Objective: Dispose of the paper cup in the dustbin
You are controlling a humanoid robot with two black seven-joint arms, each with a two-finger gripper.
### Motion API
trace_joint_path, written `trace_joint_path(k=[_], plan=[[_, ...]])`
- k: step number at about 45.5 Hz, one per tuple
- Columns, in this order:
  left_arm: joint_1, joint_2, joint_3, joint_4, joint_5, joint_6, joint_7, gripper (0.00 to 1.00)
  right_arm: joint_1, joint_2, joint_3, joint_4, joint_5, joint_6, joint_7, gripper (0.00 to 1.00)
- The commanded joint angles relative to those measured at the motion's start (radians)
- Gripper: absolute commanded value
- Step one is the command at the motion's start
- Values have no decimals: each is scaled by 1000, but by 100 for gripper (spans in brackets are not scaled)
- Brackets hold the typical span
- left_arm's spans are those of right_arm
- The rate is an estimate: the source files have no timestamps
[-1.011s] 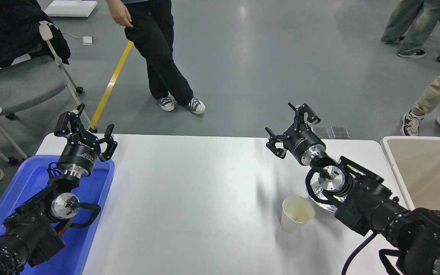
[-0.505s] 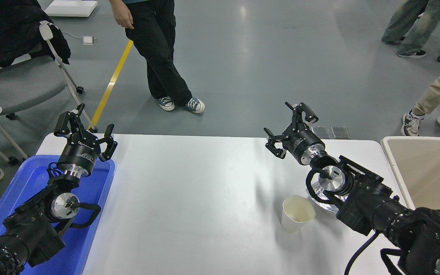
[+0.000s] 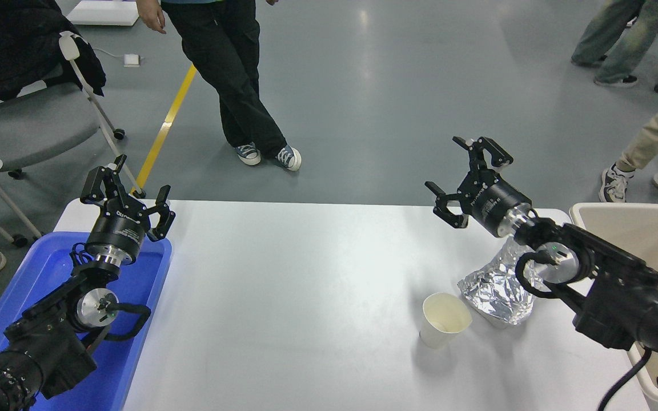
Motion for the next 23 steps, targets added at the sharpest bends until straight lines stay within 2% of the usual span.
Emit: trace_joint_path(k=[1, 10, 15, 23], plan=[[0, 0, 0, 0, 0, 0, 0, 100, -75, -223, 1, 335, -277, 4, 33, 100], [0, 0, 0, 0, 0, 0, 0, 100, -129, -308, 1, 509, -556, 3, 52, 100], [0, 0, 0, 0, 0, 0, 0, 100, -138, -306, -1, 527, -760, -14, 63, 100], [0, 0, 0, 0, 0, 0, 0, 100, -137, -298, -38, 524, -975, -100, 63, 99]])
